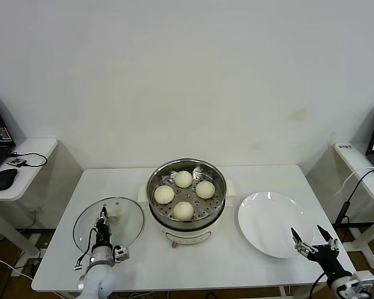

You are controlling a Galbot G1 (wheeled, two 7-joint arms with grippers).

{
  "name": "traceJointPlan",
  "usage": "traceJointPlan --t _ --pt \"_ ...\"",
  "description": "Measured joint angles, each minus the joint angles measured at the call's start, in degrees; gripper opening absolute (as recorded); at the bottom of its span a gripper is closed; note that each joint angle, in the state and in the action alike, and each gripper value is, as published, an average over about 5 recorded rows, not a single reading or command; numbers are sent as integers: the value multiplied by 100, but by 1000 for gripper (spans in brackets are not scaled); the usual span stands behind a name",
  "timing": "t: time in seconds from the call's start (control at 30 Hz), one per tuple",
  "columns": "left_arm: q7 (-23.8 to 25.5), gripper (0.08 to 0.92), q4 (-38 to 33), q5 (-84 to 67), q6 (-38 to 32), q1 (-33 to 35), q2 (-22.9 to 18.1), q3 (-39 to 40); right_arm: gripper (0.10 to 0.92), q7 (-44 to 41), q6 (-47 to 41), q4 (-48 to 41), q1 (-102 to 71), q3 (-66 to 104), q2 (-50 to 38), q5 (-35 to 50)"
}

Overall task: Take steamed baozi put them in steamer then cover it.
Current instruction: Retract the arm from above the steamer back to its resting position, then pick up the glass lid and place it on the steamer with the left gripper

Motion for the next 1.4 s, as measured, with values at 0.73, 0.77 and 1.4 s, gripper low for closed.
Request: traceJointPlan --t 0.73,0.77,1.4 --pt "940 133 -1994 389 595 537 475 -179 823 23 -81 23 224 31 56 90" --pt "1034 133 -2138 425 677 538 498 -167 823 23 -82 22 231 32 60 87" --pt "2509 133 -3530 1157 1736 18 271 974 823 -37 -125 -118 305 131 211 -115"
